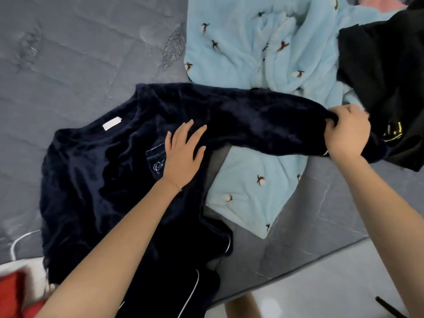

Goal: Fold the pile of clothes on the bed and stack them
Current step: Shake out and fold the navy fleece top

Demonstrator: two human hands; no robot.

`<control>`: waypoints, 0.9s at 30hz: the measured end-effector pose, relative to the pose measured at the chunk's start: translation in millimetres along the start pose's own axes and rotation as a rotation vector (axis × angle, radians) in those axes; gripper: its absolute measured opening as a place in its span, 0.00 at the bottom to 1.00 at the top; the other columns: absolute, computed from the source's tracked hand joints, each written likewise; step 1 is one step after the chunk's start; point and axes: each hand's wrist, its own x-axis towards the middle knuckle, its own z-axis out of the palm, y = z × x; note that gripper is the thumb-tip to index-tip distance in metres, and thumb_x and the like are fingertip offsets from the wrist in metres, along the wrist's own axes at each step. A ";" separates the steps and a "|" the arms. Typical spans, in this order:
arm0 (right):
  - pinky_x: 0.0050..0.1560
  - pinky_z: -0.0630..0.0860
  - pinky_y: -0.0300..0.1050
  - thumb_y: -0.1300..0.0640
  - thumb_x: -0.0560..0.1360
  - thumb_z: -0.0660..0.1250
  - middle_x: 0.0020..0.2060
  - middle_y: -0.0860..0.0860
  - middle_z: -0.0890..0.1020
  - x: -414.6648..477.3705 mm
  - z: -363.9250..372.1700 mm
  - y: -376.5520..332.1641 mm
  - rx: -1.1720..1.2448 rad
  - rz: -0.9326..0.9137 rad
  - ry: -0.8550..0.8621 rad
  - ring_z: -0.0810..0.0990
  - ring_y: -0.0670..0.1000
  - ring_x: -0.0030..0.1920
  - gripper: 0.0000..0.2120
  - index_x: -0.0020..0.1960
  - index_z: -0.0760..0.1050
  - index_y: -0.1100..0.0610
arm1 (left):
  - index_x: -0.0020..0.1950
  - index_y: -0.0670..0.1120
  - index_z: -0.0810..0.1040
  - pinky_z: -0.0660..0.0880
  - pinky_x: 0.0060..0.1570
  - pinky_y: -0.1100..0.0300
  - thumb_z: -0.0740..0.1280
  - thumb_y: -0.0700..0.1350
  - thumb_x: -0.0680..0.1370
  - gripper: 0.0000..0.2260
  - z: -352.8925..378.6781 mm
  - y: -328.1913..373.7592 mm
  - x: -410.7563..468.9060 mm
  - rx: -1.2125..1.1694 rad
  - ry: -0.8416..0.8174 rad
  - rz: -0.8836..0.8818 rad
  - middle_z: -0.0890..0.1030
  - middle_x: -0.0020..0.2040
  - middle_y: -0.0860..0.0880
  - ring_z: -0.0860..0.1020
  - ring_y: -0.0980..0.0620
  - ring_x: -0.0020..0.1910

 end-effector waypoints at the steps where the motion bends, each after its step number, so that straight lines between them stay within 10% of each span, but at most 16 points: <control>1: 0.51 0.71 0.60 0.61 0.75 0.63 0.53 0.63 0.78 0.8 2.5 -5.0 -0.007 -0.014 -0.013 0.74 0.67 0.54 0.13 0.57 0.79 0.62 | 0.76 0.52 0.66 0.45 0.75 0.43 0.62 0.46 0.82 0.21 -0.9 -1.8 -4.7 -0.003 -0.003 -0.001 0.62 0.77 0.45 0.58 0.46 0.77; 12: 0.69 0.63 0.61 0.48 0.77 0.62 0.68 0.61 0.72 -20.9 25.6 -34.6 -0.003 -0.063 -0.048 0.68 0.64 0.68 0.29 0.74 0.65 0.59 | 0.77 0.53 0.62 0.47 0.74 0.38 0.51 0.59 0.80 0.26 0.8 11.5 -5.2 0.104 -0.053 0.050 0.58 0.79 0.44 0.55 0.42 0.78; 27: 0.75 0.55 0.59 0.46 0.78 0.65 0.75 0.58 0.64 -47.9 11.1 -91.3 0.048 -0.175 -0.097 0.57 0.61 0.77 0.31 0.78 0.60 0.53 | 0.79 0.54 0.57 0.39 0.74 0.40 0.59 0.57 0.81 0.27 -22.4 -5.5 -17.4 0.103 -0.037 -0.044 0.51 0.81 0.45 0.46 0.44 0.79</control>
